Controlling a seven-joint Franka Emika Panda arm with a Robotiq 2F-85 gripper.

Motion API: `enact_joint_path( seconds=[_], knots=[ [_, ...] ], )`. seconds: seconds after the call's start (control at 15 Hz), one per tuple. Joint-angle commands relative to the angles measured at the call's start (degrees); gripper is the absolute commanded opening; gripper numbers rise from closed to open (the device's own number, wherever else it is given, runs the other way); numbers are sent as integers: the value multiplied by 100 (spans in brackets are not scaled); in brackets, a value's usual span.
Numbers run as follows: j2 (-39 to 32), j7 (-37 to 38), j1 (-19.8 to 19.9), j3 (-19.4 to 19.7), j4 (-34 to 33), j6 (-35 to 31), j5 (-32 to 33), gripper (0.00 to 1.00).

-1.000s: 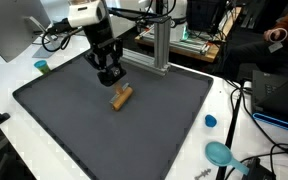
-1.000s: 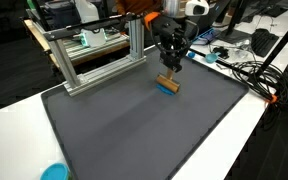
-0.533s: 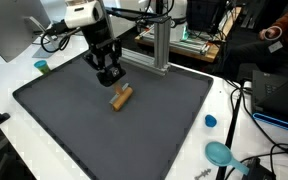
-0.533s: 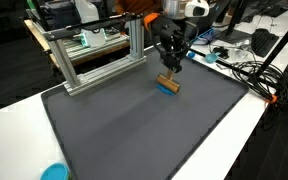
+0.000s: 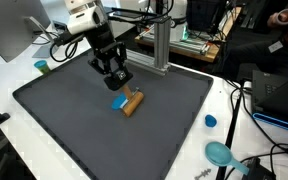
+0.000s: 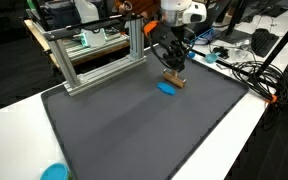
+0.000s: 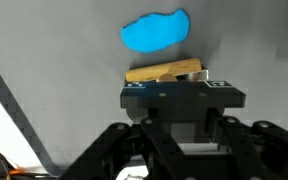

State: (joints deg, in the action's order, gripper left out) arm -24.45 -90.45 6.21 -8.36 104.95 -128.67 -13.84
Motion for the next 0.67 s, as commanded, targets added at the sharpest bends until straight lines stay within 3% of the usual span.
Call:
enact_joint_path(
  seconds=[0.0, 0.27, 0.6],
  knots=[
    [623, -51, -1, -33, 382, -6, -63, 22],
    [1673, 302, -233, 155, 867, 73, 448, 22],
    [2066, 1574, -811, 189, 1067, 400, 2357, 22]
  ],
)
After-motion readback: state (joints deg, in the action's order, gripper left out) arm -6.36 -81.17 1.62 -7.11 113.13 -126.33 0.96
